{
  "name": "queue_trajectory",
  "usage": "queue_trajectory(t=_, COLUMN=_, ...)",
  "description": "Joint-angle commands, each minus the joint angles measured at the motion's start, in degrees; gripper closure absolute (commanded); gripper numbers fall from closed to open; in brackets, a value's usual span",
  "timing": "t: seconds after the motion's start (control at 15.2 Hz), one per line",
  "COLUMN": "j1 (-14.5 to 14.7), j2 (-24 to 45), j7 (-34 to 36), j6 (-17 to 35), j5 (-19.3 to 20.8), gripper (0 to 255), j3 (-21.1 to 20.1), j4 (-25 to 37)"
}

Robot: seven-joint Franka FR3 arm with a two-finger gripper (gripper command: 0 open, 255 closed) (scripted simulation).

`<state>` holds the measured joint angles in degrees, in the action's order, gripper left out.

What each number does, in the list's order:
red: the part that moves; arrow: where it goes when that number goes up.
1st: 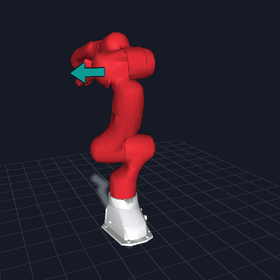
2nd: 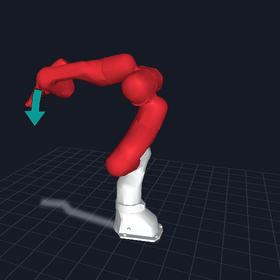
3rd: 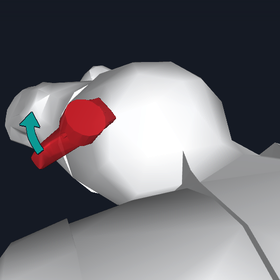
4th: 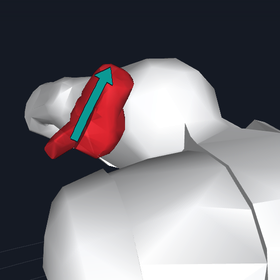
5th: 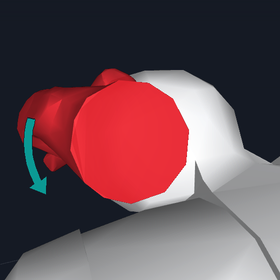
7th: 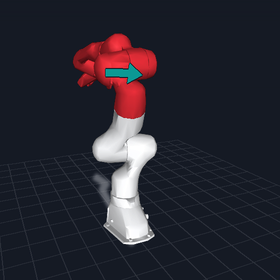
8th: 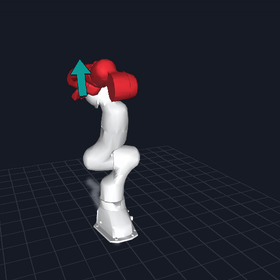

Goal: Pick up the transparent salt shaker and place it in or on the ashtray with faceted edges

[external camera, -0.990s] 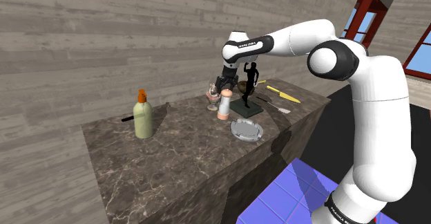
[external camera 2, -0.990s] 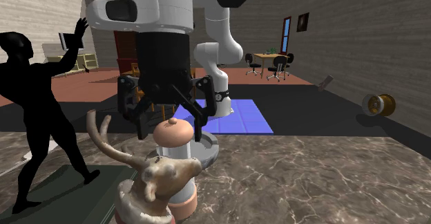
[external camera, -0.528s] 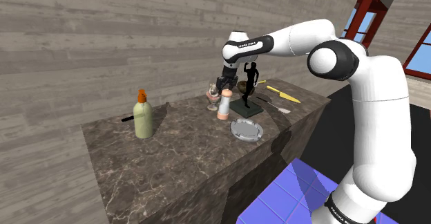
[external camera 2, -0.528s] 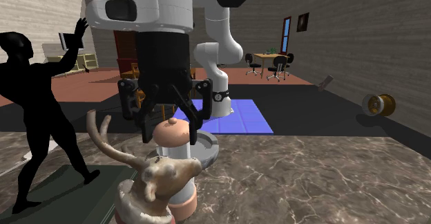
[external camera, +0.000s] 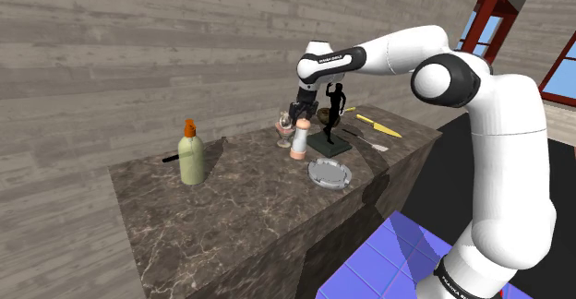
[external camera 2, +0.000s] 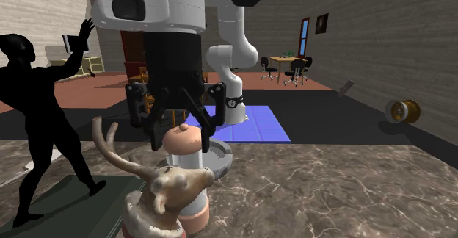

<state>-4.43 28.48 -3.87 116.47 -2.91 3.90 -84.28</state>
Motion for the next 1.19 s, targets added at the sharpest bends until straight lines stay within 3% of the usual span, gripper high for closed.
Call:
queue_trajectory(t=0.0, j1=0.0, j2=-0.2, j7=0.0, j6=-1.1, j5=0.0, gripper=255, j3=0.0, j4=0.8)
queue_trajectory(t=1.12, j1=-0.2, j2=-1.4, j7=0.3, j6=-13.6, j5=0.2, gripper=255, j3=0.1, j4=12.2)
